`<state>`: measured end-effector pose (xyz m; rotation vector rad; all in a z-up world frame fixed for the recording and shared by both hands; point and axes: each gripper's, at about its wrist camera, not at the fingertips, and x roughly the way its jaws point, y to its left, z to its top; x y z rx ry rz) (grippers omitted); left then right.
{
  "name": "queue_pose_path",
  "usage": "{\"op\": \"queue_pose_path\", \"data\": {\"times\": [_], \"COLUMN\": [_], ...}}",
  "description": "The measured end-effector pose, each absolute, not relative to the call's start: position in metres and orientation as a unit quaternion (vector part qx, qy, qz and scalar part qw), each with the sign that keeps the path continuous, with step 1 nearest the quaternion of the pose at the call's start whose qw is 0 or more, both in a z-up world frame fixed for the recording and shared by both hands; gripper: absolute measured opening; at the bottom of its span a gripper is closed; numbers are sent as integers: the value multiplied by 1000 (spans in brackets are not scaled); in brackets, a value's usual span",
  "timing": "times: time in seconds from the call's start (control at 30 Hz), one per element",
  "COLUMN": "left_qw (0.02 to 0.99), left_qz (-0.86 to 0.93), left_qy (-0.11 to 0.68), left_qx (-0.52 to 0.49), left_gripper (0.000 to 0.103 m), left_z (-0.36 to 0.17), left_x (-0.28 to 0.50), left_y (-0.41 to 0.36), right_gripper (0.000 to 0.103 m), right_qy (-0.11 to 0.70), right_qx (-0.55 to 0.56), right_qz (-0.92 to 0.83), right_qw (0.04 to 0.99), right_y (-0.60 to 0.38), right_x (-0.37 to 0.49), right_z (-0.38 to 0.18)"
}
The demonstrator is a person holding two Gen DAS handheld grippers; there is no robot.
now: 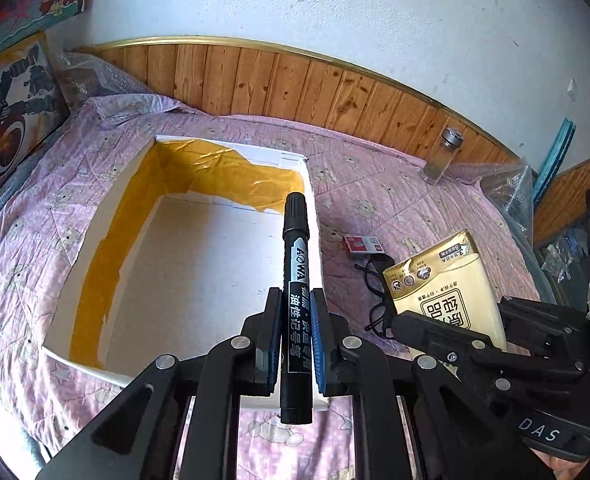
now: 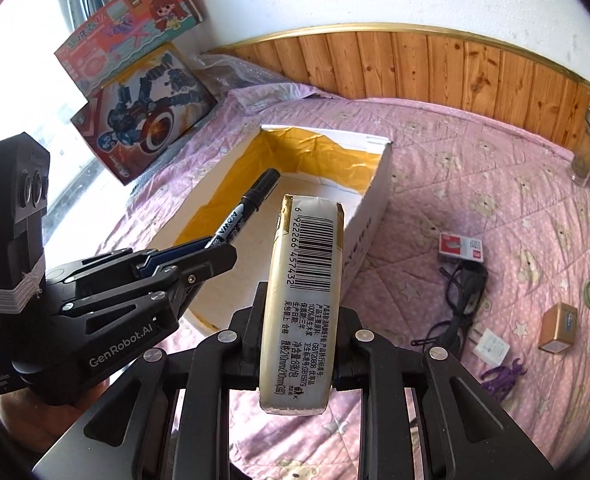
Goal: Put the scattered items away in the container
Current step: 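Carry the marker with the left tool while the right tool carries the carton over the box, then open both tools to drop the marker and carton into the box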
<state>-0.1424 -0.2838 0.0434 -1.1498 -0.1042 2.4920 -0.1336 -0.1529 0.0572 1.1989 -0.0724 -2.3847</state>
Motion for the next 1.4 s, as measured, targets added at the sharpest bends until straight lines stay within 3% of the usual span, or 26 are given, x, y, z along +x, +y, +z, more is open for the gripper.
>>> {"op": "queue_pose_path", "data": {"times": [0.53, 1.4], "left_qw": [162, 97], "left_qz": [870, 798], "left_qy": [-12, -4], "left_qx": [-465, -595], "left_gripper": [14, 16], "left_z": [39, -55], "left_x": [-238, -370], "left_y": [-315, -309], "right_gripper": [24, 29], "right_qy": [-24, 49], "right_qx": [497, 570], "right_qz": [-829, -791], "right_qw": [255, 215], "right_y": [-204, -238], "right_x": [-249, -359], "right_z": [33, -33]}}
